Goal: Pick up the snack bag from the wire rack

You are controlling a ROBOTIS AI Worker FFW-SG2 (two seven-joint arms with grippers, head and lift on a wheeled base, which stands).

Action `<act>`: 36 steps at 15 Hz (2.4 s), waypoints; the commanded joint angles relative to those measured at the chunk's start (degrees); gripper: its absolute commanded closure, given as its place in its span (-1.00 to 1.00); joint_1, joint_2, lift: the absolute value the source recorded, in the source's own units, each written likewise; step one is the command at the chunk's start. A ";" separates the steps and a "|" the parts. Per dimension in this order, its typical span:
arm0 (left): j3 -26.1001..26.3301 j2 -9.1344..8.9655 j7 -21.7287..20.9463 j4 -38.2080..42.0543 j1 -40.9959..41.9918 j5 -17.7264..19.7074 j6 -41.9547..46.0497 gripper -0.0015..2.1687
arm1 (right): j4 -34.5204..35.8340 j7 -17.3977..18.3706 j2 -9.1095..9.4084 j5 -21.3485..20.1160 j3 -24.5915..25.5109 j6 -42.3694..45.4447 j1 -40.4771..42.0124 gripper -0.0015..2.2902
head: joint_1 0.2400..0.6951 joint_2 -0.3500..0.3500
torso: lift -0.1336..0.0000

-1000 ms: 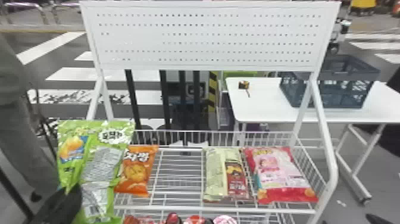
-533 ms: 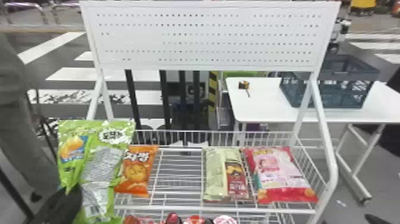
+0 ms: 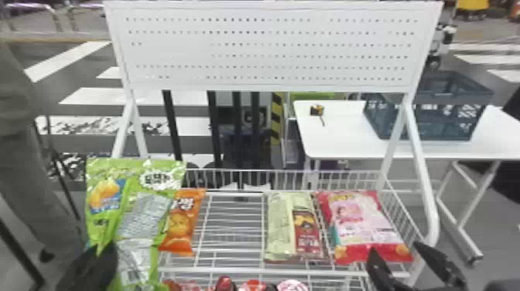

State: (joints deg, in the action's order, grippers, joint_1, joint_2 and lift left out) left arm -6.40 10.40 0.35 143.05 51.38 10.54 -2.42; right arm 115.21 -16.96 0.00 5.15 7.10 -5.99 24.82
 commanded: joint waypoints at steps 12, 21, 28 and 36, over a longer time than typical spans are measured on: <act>0.33 0.06 0.09 -1.28 -1.46 -0.34 -0.70 0.73 | -25.56 -1.32 0.05 -12.88 -0.60 -18.23 -27.45 -0.76 | 0.14 0.00 | 1.00; 0.68 0.41 0.18 -0.58 -0.84 -0.52 -0.70 0.73 | -22.49 0.70 0.05 -12.88 -1.13 -22.09 -26.13 0.96 | 0.14 0.00 | 1.00; 1.30 0.33 0.18 0.04 -0.22 -0.96 -0.53 0.73 | -4.03 2.72 0.05 -7.52 -2.97 -20.51 -16.55 0.96 | 0.14 0.00 | 1.00; 1.04 0.50 0.44 0.83 0.83 -0.96 0.35 0.73 | 20.05 2.64 0.05 4.08 -1.30 -3.64 12.71 0.96 | 0.14 0.00 | 1.00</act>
State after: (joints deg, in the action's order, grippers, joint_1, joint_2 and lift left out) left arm -5.36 10.89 0.76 143.78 52.10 9.58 -2.20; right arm 132.68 -14.32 0.00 7.54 4.75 -14.96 32.18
